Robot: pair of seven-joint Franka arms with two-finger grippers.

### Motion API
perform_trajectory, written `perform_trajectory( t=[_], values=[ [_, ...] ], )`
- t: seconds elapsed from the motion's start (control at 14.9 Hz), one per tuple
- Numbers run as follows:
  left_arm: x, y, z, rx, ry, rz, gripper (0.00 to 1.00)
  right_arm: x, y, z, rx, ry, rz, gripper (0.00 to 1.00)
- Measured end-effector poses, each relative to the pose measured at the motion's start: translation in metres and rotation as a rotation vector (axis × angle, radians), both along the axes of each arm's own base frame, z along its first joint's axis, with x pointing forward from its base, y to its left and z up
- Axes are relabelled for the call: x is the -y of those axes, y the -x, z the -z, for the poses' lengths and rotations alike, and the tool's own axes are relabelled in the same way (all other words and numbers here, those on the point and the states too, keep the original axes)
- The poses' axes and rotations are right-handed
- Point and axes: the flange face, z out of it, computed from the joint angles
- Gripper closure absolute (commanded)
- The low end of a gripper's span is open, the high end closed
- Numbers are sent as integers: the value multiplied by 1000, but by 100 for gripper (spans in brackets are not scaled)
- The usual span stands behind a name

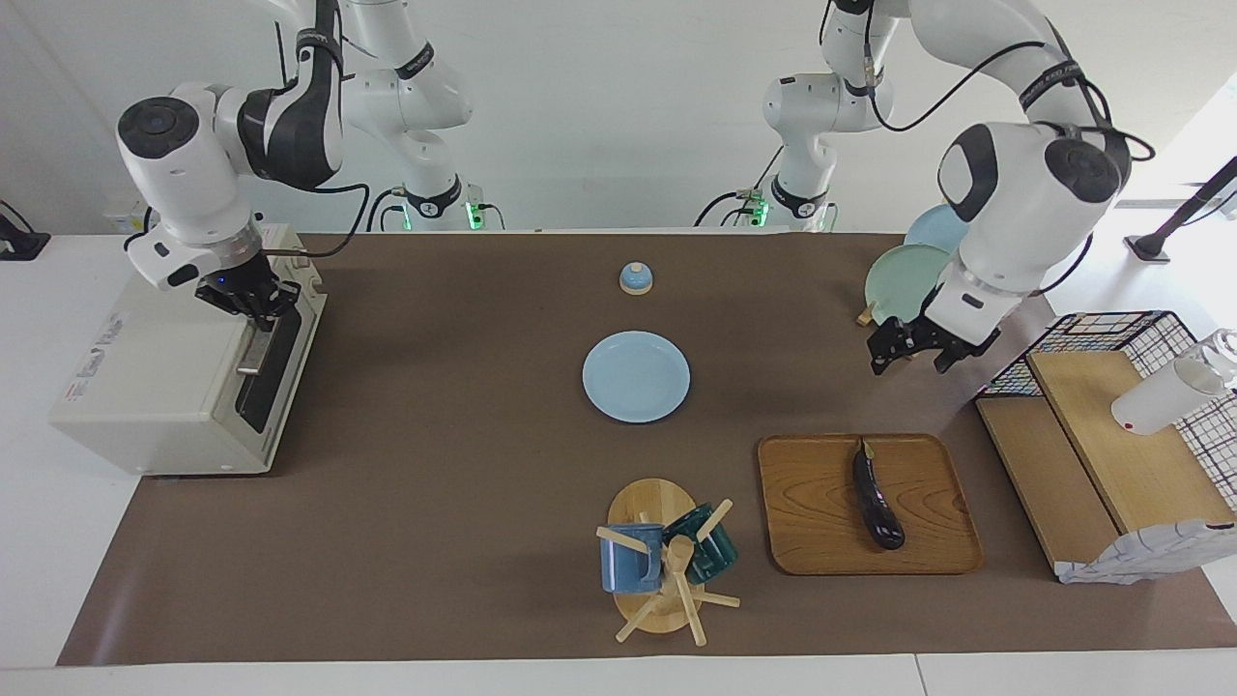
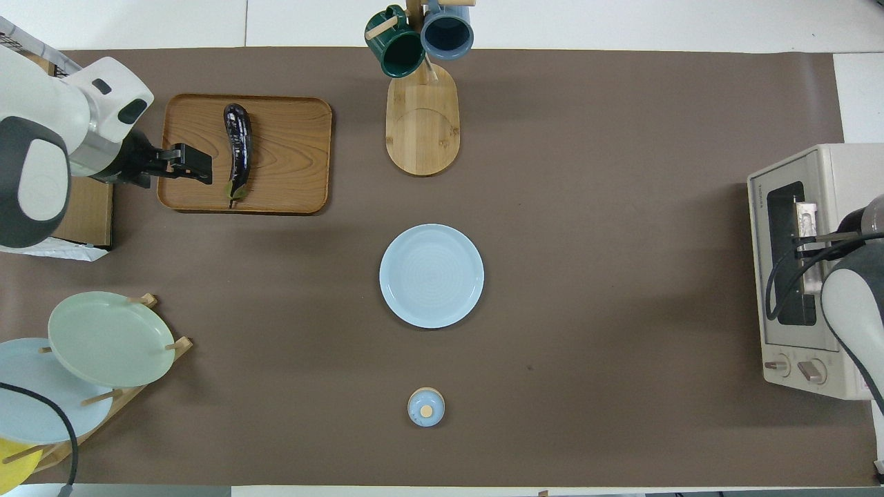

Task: Put eggplant into oven
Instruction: 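Open the oven with the right gripper while the left gripper grasps eggplant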

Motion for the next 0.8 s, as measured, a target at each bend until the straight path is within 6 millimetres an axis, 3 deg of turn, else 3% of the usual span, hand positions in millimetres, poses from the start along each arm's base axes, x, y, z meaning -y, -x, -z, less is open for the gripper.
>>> perform_trajectory(
  t=[0.2,0.4,0.6,0.8],
  values=[
    [1,-20,46,7,4,10,0,-10,-1,3,5,2,24,100],
    [3,-44,87,18,8,42,0,-52,-6,18,26,3,21,100],
    [6,-65,128,81,15,75,0,-79,-6,41,38,-12,3,100],
    [16,-68,140,106,18,90,0,-93,-5,66,59,-58,13,100]
  ],
)
